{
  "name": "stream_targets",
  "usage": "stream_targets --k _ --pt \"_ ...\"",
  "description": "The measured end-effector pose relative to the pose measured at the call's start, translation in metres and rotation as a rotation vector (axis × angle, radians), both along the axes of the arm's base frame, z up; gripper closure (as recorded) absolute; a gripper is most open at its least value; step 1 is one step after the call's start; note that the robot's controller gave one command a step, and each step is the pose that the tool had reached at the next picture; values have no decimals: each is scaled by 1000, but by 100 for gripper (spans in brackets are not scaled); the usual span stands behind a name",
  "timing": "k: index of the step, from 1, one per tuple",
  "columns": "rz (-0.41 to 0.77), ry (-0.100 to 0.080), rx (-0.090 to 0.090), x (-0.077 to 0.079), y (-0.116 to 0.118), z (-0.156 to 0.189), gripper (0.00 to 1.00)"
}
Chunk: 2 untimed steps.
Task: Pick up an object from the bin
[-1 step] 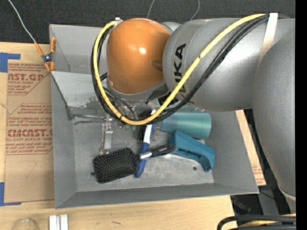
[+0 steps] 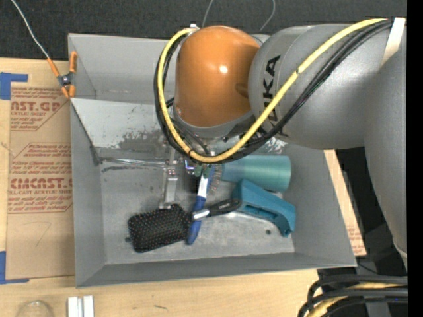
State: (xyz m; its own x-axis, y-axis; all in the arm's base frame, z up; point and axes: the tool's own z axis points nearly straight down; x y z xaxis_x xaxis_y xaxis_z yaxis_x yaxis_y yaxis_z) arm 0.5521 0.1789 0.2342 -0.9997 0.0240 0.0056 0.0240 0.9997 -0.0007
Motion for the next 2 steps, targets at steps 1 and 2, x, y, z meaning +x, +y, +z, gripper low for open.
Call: stream_targets --k 1,2 --pt "125 0 1 -1 -26 -21 0" --pt "114 -4 1 17 -39 -26 0"
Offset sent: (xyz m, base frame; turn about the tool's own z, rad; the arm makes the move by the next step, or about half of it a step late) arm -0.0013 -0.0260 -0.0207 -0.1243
